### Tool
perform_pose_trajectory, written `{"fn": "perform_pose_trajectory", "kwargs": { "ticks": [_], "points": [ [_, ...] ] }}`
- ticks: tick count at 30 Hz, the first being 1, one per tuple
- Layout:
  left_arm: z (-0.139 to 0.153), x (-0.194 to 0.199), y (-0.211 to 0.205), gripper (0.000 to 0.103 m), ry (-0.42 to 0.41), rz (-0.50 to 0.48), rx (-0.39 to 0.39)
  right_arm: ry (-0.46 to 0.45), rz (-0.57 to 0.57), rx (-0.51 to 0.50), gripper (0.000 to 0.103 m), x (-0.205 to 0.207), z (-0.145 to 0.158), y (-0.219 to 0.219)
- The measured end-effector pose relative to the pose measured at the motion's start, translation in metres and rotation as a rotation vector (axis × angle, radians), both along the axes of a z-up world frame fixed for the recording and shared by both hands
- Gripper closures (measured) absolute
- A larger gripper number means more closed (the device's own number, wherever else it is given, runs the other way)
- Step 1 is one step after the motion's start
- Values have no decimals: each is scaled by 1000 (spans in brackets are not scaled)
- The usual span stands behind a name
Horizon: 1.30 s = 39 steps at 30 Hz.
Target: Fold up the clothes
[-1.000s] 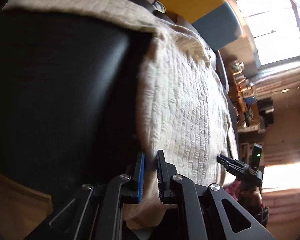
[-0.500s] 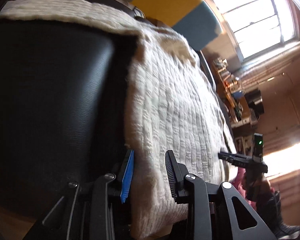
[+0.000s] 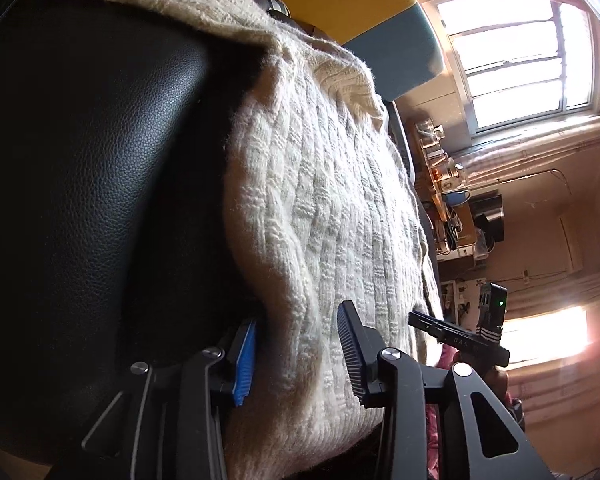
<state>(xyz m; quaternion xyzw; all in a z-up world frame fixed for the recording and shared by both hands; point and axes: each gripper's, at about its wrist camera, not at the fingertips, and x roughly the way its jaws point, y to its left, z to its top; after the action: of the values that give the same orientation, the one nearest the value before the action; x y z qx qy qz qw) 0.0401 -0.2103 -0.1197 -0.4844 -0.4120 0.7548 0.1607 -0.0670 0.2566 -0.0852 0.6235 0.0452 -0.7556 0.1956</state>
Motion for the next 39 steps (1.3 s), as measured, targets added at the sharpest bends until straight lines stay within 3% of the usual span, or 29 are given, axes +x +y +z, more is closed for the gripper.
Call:
{"fn": "perform_pose_trajectory", "kwargs": {
  "ticks": [4,5,7,8,14,16,21,24,26,28,31,36,37,38,39],
  "points": [
    [0,2,2,65,-1,10,11,-26,-45,-33,58,-7,3,14],
    [1,3,3,72,0,7,-2,-26,-41,-3,69,-9,3,14],
    [3,5,3,92,-7,17,-21,-10,-7,79,81,-10,7,12],
    [7,8,1,92,-1,28,-13,-5,14,114,86,-10,8,12],
    [50,23,-17,93,86,46,-35,-19,62,195,87,-14,12,27],
    [56,25,-17,93,66,26,-48,-19,58,185,87,-17,13,32],
    [33,33,-15,89,-50,-7,-84,4,45,180,81,-20,18,44],
    [30,54,-34,81,-36,70,-144,13,40,173,80,-22,22,51],
    [30,65,-43,68,-26,102,-173,16,28,169,80,-23,25,53],
    [28,70,-45,68,-6,111,-149,33,22,163,80,-22,32,50],
    [27,62,-27,61,20,79,-124,69,51,81,80,-16,49,40],
    [20,35,21,58,4,-35,-229,52,147,31,80,7,53,22],
    [21,33,29,60,6,-51,-257,50,161,36,80,9,53,20],
    [24,31,33,81,12,-57,-282,46,164,37,80,9,52,20],
    [23,29,33,94,5,-55,-244,36,164,27,80,8,51,21]
  ]
}}
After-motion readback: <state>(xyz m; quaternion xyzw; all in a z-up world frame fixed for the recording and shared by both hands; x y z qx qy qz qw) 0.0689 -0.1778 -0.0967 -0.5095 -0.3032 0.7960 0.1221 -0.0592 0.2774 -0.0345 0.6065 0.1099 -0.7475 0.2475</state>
